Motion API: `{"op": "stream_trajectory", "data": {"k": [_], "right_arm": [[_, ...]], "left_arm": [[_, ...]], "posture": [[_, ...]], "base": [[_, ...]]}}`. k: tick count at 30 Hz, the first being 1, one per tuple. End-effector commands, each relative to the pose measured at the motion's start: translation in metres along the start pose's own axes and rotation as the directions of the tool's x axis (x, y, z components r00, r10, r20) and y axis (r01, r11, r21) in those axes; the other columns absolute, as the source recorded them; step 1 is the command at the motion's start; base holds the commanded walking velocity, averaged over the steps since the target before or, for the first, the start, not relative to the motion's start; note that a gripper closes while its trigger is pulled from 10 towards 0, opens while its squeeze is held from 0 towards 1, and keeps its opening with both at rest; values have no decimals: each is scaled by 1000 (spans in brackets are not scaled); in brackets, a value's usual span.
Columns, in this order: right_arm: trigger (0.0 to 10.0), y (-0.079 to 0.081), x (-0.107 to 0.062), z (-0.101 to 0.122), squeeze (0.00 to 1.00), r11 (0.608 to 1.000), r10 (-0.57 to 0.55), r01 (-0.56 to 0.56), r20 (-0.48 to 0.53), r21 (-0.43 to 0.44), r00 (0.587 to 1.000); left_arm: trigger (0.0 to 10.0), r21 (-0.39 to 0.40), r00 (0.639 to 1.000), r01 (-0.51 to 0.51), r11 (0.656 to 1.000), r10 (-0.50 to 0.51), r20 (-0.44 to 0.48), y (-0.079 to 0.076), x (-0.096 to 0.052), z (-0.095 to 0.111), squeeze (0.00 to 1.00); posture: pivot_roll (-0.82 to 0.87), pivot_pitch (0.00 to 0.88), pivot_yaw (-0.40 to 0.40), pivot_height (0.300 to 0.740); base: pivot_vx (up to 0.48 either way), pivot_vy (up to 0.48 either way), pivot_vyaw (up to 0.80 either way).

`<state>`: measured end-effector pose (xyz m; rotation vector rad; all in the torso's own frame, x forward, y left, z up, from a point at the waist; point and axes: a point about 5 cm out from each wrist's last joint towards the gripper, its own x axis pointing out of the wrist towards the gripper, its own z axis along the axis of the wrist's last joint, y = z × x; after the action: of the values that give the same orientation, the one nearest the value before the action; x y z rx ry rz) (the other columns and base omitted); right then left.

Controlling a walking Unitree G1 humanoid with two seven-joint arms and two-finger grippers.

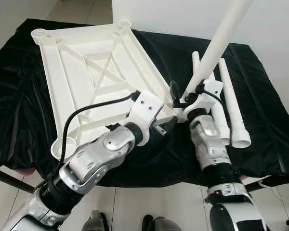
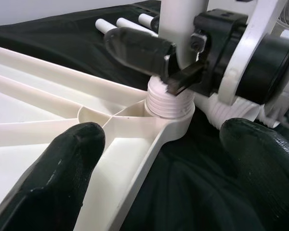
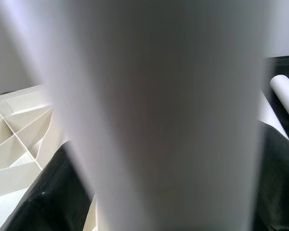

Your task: Building children table

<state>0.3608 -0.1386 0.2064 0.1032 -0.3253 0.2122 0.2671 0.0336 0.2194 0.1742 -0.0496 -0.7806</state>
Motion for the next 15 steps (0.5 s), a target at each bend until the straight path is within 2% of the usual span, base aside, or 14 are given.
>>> {"op": "stream_trajectory", "data": {"k": [1, 9, 15], "right_arm": [[10000, -5, -6, -1, 0, 992, 123, -123, -34, -15, 992], [10000, -16, -12, 0, 0, 966, 254, -257, -80, -29, 964], [10000, -27, -16, -4, 0, 949, 298, -308, -136, -62, 945]], "left_arm": [[10000, -18, 958, 285, 958, -286, -22, -18, -7, -7, 0], [10000, -16, 955, 291, 956, -292, -45, -18, -12, -12, 0], [10000, -20, 957, 286, 958, -286, -44, -18, -13, -13, 0]], "posture": [[115, 165, -94, 740], [114, 158, -95, 740], [116, 150, -96, 740]], "base": [[0, 0, 0], [0, 0, 0], [0, 0, 0]]}}
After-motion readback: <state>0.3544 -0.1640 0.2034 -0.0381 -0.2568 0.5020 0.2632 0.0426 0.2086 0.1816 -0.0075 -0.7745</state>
